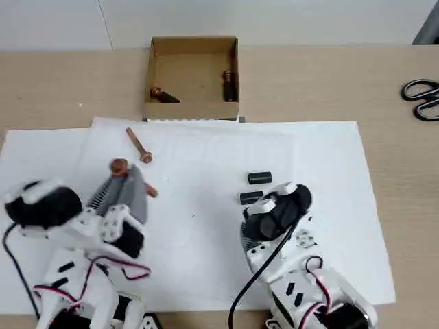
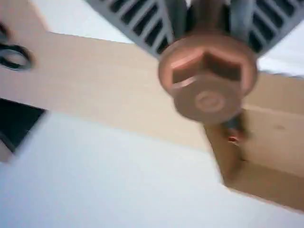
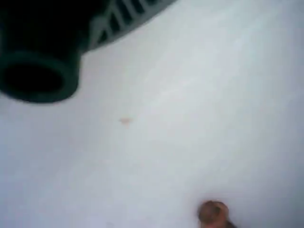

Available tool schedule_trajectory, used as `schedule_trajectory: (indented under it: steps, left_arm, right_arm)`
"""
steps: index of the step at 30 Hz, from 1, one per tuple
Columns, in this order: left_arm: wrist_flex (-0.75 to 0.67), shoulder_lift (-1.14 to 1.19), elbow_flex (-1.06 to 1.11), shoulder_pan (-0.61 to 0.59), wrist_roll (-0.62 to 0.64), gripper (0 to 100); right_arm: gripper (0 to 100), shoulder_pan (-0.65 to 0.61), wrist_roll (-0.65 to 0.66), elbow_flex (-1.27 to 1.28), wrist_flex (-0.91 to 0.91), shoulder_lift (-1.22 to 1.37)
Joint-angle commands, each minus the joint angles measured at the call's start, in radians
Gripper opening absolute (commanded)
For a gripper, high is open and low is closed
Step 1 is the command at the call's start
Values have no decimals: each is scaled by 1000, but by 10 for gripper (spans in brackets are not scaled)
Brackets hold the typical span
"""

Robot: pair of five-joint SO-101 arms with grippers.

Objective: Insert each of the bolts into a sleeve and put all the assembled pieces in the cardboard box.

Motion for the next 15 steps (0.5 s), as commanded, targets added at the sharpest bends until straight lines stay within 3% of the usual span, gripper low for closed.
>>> schedule_trajectory:
  steps: [1, 8, 15]
  left_arm:
    - [-43, -8, 10, 118, 8, 5]
    - [-129, -8, 56, 241, 11, 5]
    - [-169, -6, 119, 350, 115, 5]
  right_arm:
    - [2, -41, 9, 25, -70, -2]
    - [2, -170, 5, 83, -79, -5]
    - [2, -180, 9, 84, -93, -5]
